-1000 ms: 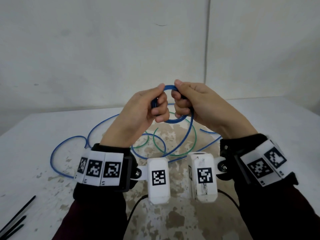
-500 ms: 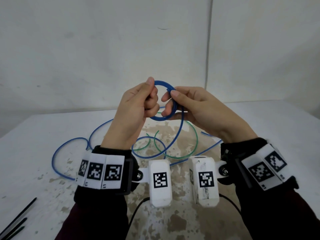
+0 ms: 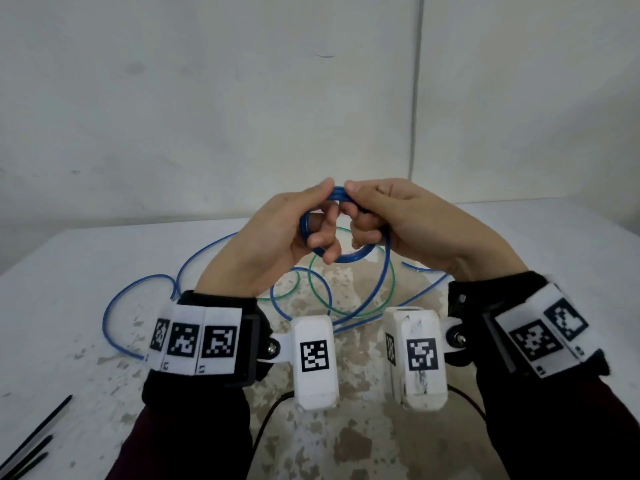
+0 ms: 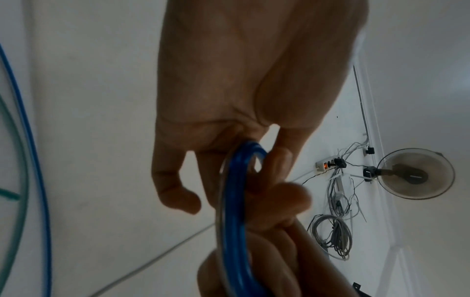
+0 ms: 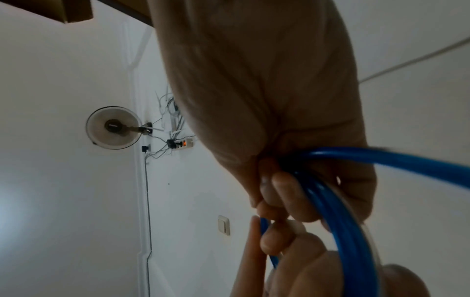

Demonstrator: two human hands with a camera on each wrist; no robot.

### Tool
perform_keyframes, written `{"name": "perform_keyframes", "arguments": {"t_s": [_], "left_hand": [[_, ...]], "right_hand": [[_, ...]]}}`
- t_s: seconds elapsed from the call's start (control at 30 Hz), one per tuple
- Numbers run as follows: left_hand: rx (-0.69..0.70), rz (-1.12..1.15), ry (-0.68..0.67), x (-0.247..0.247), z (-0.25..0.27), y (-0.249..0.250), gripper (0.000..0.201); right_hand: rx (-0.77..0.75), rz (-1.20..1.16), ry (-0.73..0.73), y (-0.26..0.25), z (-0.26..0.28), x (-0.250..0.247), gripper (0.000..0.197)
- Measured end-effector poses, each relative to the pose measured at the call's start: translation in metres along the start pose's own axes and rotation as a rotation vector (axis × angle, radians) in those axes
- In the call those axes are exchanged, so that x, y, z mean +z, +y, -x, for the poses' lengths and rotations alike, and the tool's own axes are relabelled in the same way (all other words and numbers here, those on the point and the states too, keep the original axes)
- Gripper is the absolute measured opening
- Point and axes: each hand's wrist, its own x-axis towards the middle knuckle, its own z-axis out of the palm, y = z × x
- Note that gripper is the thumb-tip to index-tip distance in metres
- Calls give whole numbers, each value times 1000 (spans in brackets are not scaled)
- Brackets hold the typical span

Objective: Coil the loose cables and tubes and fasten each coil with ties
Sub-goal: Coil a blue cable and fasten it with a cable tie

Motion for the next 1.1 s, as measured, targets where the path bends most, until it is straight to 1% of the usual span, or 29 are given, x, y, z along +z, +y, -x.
{"name": "perform_keyframes", "arguments": {"t_s": [0.1, 0.13, 0.17, 0.23, 0.3, 0.37, 0.4, 0.47, 0.53, 0.6, 0.67, 0.73, 0.77, 0.83, 0.9, 0.97, 1.03, 1.1], "left_hand": [[53, -28, -72, -4, 6, 0, 38], [86, -22, -74, -3, 7, 0, 37], [123, -19, -51, -2, 7, 1, 37], [192, -10, 44, 0, 4, 2, 36], [225, 23, 128, 0, 1, 3, 36], [194, 82, 130, 0, 1, 4, 36], [153, 109, 101, 0, 1, 5, 36], [54, 107, 9, -2, 3, 5, 35], [7, 29, -49, -3, 5, 3, 38], [43, 8, -20, -2, 4, 3, 40], [101, 62, 48, 1, 2, 4, 40], [119, 152, 113, 2, 0, 7, 39], [108, 192, 122, 1, 0, 8, 39], [55, 201, 83, 1, 1, 9, 38], [9, 87, 43, 2, 2, 7, 40], [56, 29, 49, 5, 3, 5, 39], [137, 91, 93, 8, 1, 5, 38], [166, 163, 129, 10, -1, 6, 39]], "right_hand": [[16, 23, -16, -2, 3, -1, 31], [15, 8, -2, -2, 2, 1, 32], [8, -12, 22, -2, 1, 2, 33], [-12, -73, 68, -2, -1, 4, 38], [-18, -148, 76, -4, -3, 4, 41], [-25, -180, 78, -5, -3, 3, 40], [-29, -163, 79, -5, -2, 2, 39], [-27, -63, 52, -4, 0, 1, 38], [-16, 51, 15, -2, 1, 2, 38], [-15, 55, 48, -3, 1, 5, 40], [-13, -35, 110, -4, -1, 5, 41], [-11, -108, 117, -4, -3, 4, 42], [-18, -126, 112, -3, -2, 3, 41], [-33, -109, 97, -3, -1, 3, 39], [-32, -19, 83, -3, 0, 4, 37], [-40, 6, 79, -4, 0, 7, 37], [-57, -81, 104, -6, -1, 9, 38], [-71, -154, 119, -7, -1, 10, 38]]}}
